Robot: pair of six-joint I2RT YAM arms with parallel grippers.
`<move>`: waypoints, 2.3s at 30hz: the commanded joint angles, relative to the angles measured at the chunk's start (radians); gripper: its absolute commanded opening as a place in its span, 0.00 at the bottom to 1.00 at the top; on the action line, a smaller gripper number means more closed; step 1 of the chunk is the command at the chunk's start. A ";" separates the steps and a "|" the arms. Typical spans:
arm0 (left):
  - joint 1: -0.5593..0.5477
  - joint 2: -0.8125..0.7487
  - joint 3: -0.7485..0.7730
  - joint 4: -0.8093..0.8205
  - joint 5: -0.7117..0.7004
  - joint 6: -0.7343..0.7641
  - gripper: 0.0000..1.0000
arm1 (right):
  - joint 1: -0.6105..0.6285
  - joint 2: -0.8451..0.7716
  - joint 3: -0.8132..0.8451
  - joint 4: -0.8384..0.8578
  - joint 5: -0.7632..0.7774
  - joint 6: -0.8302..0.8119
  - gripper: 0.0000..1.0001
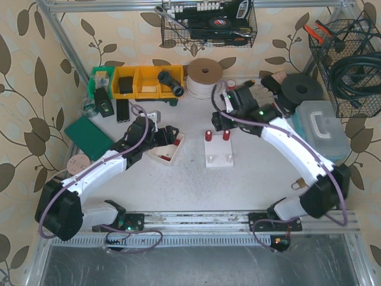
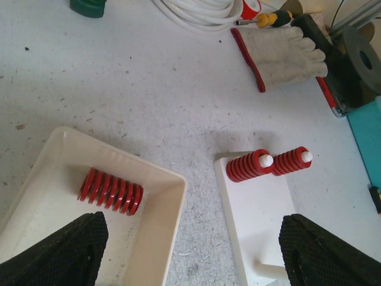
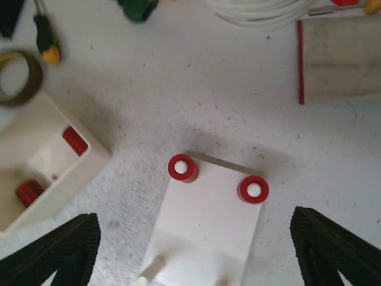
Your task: Install the large spring
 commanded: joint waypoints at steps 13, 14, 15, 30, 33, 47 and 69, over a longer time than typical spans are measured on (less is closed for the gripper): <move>0.013 0.074 0.192 -0.296 -0.011 -0.026 0.80 | 0.214 -0.279 -0.399 0.343 0.301 0.208 1.00; 0.014 0.074 0.209 -0.344 -0.043 -0.055 0.80 | 0.252 -0.286 -0.408 0.346 0.372 0.209 1.00; 0.015 0.076 0.224 -0.395 -0.064 -0.093 0.80 | 0.279 -0.291 -0.415 0.345 0.439 0.226 1.00; 0.013 0.009 0.234 -0.593 -0.078 -0.477 0.78 | 0.294 -0.458 -0.655 0.451 0.527 0.375 0.99; 0.013 0.007 0.224 -0.619 -0.085 -0.521 0.77 | 0.294 -0.497 -0.706 0.520 0.467 0.356 0.99; -0.029 0.076 0.308 -0.683 -0.153 -0.503 0.79 | 0.296 -0.347 -0.648 0.563 0.293 0.309 0.99; -0.053 0.167 0.398 -0.779 -0.227 -0.511 0.75 | 0.296 -0.354 -0.690 0.615 0.320 0.387 0.99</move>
